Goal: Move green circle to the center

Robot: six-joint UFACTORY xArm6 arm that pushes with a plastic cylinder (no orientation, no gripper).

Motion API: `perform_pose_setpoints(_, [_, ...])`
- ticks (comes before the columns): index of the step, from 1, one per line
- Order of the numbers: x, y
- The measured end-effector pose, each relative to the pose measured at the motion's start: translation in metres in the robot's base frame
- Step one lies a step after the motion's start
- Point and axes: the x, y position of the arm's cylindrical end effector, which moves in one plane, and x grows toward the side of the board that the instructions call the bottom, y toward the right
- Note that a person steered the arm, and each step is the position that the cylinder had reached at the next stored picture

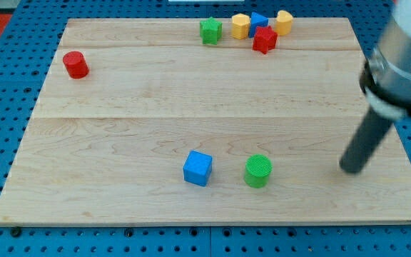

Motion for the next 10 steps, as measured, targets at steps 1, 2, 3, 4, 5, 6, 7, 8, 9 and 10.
perform_pose_setpoints(1, [0.028,-0.081])
perform_pose_setpoints(2, [-0.006,-0.11])
perform_pose_setpoints(3, [-0.051,-0.124])
perform_pose_setpoints(4, [-0.023,-0.131])
perform_pose_setpoints(5, [-0.053,-0.158])
perform_pose_setpoints(6, [-0.113,-0.176])
perform_pose_setpoints(7, [-0.17,-0.198])
perform_pose_setpoints(8, [-0.207,-0.161])
perform_pose_setpoints(9, [-0.174,-0.165])
perform_pose_setpoints(10, [-0.163,-0.207])
